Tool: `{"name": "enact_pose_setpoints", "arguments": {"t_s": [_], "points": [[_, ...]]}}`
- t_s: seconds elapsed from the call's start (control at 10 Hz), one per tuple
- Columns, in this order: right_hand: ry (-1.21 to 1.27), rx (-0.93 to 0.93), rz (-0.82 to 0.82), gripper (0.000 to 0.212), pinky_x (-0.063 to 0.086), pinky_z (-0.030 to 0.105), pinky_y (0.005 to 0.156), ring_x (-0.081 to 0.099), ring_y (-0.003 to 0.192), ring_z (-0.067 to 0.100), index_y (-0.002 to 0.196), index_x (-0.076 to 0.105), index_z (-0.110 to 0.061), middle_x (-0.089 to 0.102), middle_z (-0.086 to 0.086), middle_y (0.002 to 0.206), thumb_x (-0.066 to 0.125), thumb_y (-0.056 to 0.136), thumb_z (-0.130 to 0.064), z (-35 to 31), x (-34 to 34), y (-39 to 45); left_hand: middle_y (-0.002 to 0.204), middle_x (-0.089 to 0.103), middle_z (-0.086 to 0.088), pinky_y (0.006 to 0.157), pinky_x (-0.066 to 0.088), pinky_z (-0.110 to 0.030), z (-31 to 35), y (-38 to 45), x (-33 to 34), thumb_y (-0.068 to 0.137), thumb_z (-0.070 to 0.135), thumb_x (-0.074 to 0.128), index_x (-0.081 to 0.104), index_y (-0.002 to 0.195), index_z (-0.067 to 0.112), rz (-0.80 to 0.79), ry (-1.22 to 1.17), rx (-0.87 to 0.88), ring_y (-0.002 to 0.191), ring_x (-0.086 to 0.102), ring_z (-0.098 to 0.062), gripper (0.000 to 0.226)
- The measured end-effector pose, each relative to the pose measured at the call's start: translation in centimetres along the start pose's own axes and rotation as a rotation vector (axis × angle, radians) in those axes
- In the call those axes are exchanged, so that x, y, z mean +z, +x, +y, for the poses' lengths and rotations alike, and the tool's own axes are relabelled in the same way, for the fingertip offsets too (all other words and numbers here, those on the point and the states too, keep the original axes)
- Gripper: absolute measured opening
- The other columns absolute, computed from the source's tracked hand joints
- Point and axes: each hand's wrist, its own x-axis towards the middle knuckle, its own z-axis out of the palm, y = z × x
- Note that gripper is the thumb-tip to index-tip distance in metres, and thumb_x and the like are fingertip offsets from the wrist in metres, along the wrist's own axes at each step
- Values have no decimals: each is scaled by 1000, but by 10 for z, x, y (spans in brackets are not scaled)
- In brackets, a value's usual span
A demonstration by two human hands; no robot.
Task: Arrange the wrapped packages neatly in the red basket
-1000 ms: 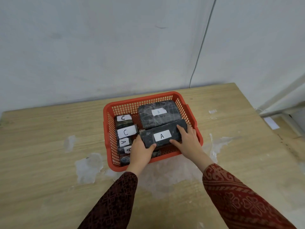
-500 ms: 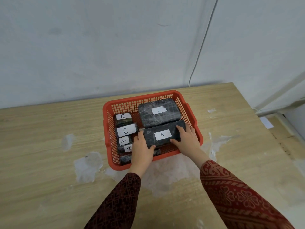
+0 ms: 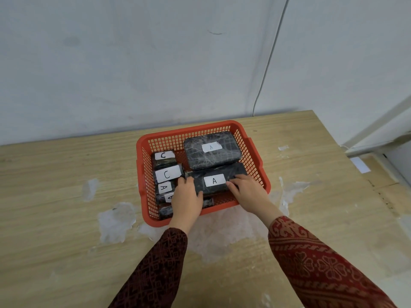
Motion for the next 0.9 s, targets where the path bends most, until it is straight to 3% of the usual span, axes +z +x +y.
{"name": "enact_pose_setpoints", "arguments": {"t_s": [0.1, 0.3, 0.5, 0.6, 0.7, 0.8, 0.9], "points": [[-10, -16, -29, 47, 42, 38, 99, 54, 117, 29, 115, 67, -11, 61, 13, 129, 36, 99, -42, 0, -2, 3, 130, 53, -9, 87, 49, -33, -2, -7, 5, 95, 34, 50, 56, 128, 7, 57, 59, 93, 114, 55, -26, 43], [-58, -14, -134, 51, 41, 40, 100, 50, 122, 33, 124, 61, -11, 53, 18, 138, 33, 99, -45, -1, -5, 6, 143, 52, -6, 105, 37, -37, -7, -11, 17, 97, 49, 32, 61, 128, 12, -78, 244, 139, 134, 42, -25, 56], [-132, -51, -271, 49, 46, 40, 85, 60, 104, 34, 107, 64, -4, 63, 18, 114, 34, 99, -42, -8, -14, 12, 156, 31, -2, 113, 26, -37, -8, -2, 6, 97, 46, 37, 47, 141, 17, -310, 169, 58, 143, 28, -27, 54], [-275, -54, -419, 49, 46, 38, 83, 60, 105, 33, 111, 60, -2, 63, 17, 117, 43, 95, -46, -23, -33, 18, 151, 41, -3, 109, 32, -36, -5, -7, -17, 98, 43, 39, 51, 138, 17, -347, 118, 71, 137, 39, -26, 49], [-384, -107, -443, 50, 47, 38, 87, 59, 108, 33, 116, 58, -2, 61, 17, 123, 45, 95, -45, -37, -51, 23, 139, 55, -8, 102, 42, -36, 0, -11, -39, 99, 44, 37, 57, 132, 16, -379, 63, 72, 123, 53, -25, 48], [-348, -214, -287, 46, 49, 42, 92, 58, 111, 32, 123, 53, -3, 58, 17, 128, 48, 94, -39, -66, -94, 37, 136, 57, -8, 99, 46, -39, 12, -4, -82, 99, 39, 38, 54, 135, 16, -269, 221, 140, 120, 55, -25, 46], [-315, -284, -116, 53, 41, 45, 105, 45, 128, 34, 137, 40, -6, 44, 18, 143, 49, 94, -34, -81, -127, 45, 139, 54, -8, 101, 44, -40, 30, 2, -114, 98, 35, 39, 48, 139, 17, -58, 350, 175, 124, 52, -28, 46]]}}
